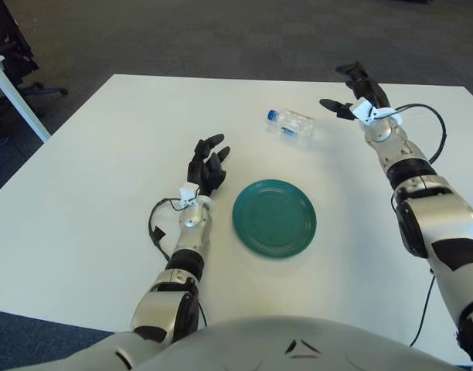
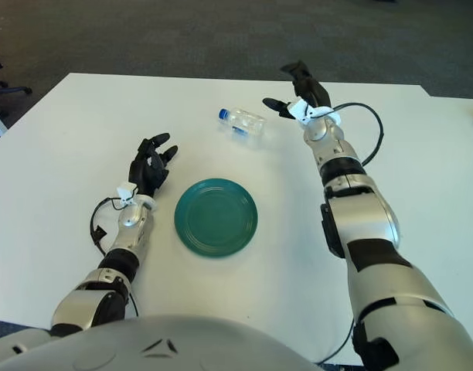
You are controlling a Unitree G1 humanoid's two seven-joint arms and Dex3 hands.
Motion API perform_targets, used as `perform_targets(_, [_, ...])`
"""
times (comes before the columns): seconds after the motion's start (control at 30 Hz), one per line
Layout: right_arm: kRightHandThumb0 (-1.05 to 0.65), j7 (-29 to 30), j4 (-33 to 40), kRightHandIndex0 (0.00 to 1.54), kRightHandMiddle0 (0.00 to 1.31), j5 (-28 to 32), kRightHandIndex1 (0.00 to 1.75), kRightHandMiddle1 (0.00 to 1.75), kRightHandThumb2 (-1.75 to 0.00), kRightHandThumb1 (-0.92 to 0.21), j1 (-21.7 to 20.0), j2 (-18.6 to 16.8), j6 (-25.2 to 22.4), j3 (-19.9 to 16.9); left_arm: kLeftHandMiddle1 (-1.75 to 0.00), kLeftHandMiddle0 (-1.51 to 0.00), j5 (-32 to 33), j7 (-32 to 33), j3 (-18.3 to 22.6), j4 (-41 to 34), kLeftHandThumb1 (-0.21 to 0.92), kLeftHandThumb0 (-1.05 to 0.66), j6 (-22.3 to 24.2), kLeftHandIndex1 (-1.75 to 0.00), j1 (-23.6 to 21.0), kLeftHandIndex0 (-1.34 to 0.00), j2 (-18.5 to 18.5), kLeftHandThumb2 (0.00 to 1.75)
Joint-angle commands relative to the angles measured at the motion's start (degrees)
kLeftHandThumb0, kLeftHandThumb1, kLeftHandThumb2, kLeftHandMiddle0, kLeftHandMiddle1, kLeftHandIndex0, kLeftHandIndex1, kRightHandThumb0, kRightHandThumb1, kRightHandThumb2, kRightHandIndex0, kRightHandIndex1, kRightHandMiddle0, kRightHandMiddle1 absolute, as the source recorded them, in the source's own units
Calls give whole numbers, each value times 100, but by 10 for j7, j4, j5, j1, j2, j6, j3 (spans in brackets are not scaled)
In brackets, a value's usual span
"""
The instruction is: Put the bottle into the plate.
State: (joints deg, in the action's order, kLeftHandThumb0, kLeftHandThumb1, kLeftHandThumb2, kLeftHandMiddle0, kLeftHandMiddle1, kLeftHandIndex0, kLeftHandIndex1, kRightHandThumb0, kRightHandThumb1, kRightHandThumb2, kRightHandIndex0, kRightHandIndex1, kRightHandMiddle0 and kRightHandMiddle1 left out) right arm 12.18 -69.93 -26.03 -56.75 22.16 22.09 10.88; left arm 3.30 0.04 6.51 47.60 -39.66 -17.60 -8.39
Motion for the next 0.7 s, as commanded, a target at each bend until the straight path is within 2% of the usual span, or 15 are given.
perform_targets(0.0, [-73, -3, -24, 45, 0, -15, 3, 73, -34, -92, -25, -8, -15, 18, -39, -68, 5, 4, -6, 12, 92, -65, 4, -95, 62, -44, -28, 77])
perform_targets(0.3, [-80, 1, -47, 45, 0, -34, 2, 74, -34, -92, -53, -20, -50, 48, -44, -66, 12, -2, -13, 12, 92, -65, -2, -97, 69, -46, -34, 74])
perform_targets(0.67, [-82, 2, -60, 43, 0, -54, 1, 76, -34, -92, -60, -40, -74, 81, -45, -65, 5, 17, -37, -29, 92, -64, 12, -96, 92, -46, -44, 71])
